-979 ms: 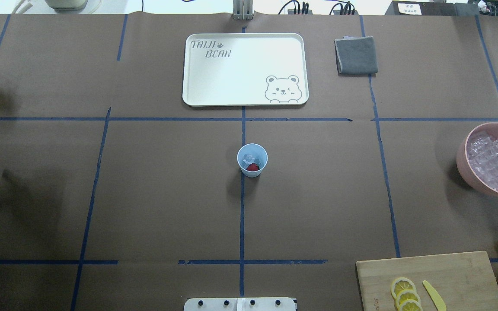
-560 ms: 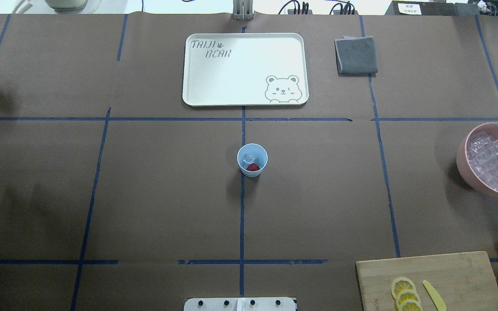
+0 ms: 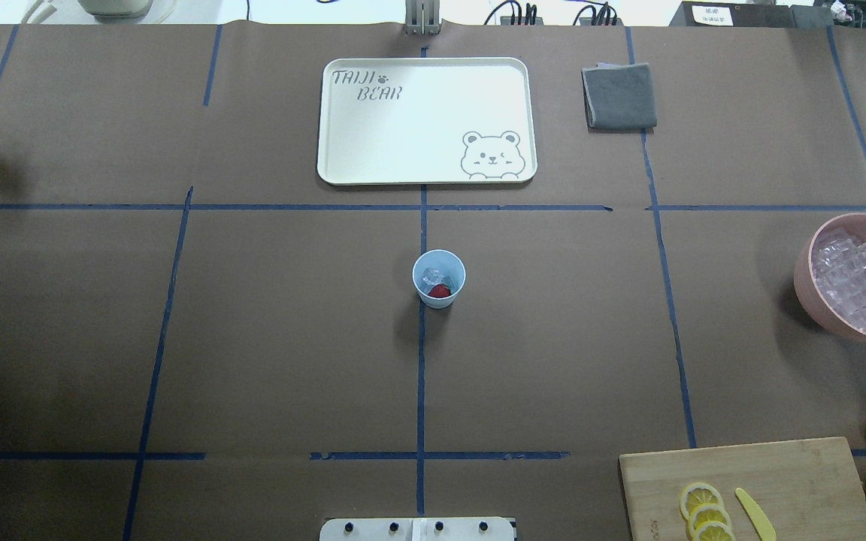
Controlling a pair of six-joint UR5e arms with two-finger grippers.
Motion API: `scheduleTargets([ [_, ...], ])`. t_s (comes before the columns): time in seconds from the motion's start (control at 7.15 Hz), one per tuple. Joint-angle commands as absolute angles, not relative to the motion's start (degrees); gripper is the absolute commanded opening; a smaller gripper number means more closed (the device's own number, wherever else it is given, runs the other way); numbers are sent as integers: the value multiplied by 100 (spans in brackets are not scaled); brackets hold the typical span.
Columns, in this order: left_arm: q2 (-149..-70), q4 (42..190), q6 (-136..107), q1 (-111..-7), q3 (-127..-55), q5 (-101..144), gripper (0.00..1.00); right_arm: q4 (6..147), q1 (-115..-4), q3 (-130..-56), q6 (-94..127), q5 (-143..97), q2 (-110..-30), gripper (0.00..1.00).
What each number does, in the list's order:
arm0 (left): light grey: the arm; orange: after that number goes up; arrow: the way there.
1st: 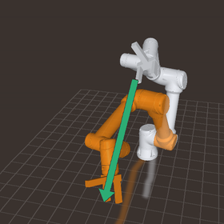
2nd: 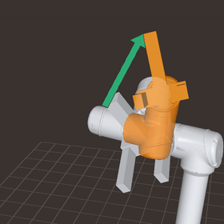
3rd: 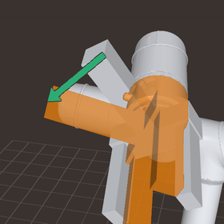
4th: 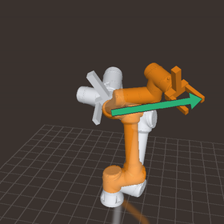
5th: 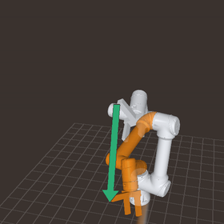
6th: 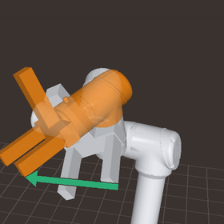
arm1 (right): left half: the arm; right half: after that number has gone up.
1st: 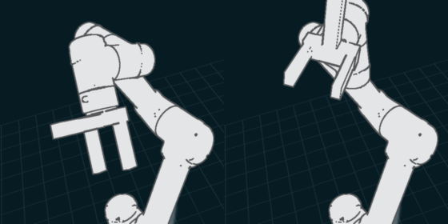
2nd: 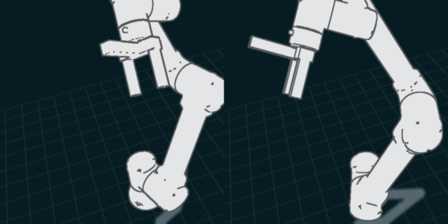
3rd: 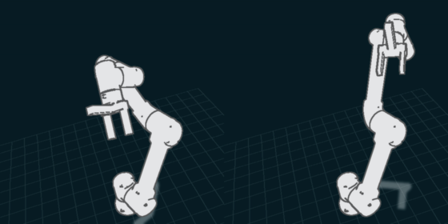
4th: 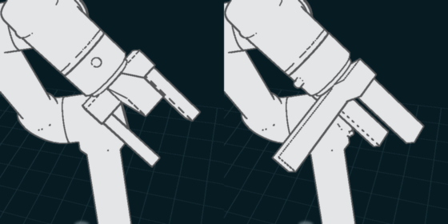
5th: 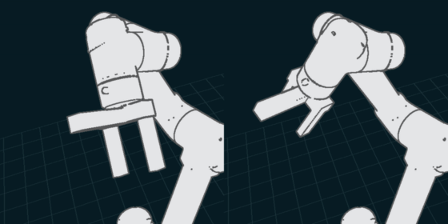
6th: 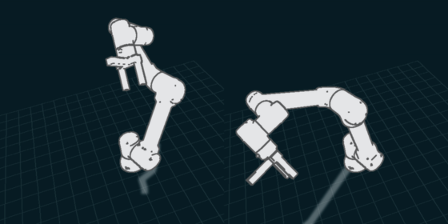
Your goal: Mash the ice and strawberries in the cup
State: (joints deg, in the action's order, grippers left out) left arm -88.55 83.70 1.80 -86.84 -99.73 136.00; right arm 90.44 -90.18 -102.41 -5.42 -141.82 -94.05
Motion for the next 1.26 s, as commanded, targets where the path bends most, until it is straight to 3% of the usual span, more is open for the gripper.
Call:
scheduleTargets([
  [0.0,-8859,8376,973,-9315,-9248,14273,100,9026,-9018,-10047,-545,-14212,-9378,99],
  [1.12,-9000,8314,897,-9343,-9562,13412,100,8965,-9140,-9493,-676,-14221,-9413,99],
])
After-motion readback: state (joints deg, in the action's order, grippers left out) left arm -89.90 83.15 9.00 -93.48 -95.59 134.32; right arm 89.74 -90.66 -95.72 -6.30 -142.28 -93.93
